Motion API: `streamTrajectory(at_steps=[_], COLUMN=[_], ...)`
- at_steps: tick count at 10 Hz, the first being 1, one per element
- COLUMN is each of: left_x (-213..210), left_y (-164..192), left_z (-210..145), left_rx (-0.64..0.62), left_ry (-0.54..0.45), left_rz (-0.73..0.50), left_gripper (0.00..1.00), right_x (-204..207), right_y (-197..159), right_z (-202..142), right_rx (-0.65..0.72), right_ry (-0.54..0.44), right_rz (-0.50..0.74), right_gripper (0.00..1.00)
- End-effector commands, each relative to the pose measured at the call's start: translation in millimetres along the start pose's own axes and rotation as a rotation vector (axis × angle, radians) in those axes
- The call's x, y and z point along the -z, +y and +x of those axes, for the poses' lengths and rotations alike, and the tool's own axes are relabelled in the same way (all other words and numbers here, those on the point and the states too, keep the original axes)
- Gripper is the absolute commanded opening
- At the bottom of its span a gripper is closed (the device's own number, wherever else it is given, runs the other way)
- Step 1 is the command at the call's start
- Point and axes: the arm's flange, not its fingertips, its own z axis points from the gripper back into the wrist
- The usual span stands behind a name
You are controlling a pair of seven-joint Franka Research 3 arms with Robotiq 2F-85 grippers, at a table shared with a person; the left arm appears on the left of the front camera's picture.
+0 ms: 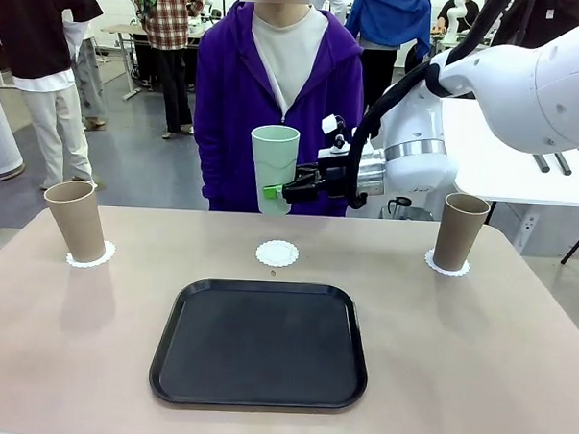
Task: Place coasters on the table and set cups on them.
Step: Take one Reusable plastic cup from the Flat Tray and place it on a coaster set by the human.
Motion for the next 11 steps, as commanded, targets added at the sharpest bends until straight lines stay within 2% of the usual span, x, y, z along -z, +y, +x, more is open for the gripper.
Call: streamTrajectory(at_steps=[1, 5, 6, 8, 11], left_x=[-1.6, -1.6, -1.6, -1.6, -1.6], left_y=[-0.7, -0.7, -0.7, -0.7, -0.7], left_z=[-0.8, -0.8, -0.8, -0.8, -0.8], left_rx=[0.003, 0.003, 0.003, 0.003, 0.003], left_ry=[-0.009, -0.009, -0.009, -0.009, -0.009], left_rz=[0.000, 0.000, 0.000, 0.000, 0.000], left_gripper=[1.00, 1.00, 1.00, 1.00, 1.00], right_x=[-2.0, -1.6, -7.2, -11.0, -1.6], right_y=[-1.9, -0.9, -8.9, -34.2, -50.0], right_z=[2.2, 0.2, -10.3, -30.0, -53.6], right_rx=[0.002, 0.001, -0.058, -0.034, -0.043], right_ry=[-0.017, -0.002, 0.021, -0.003, -0.016], right_rz=[-0.008, -0.004, 0.086, 0.154, 0.227], right_gripper=[0.82, 0.82, 0.82, 0.82, 0.82])
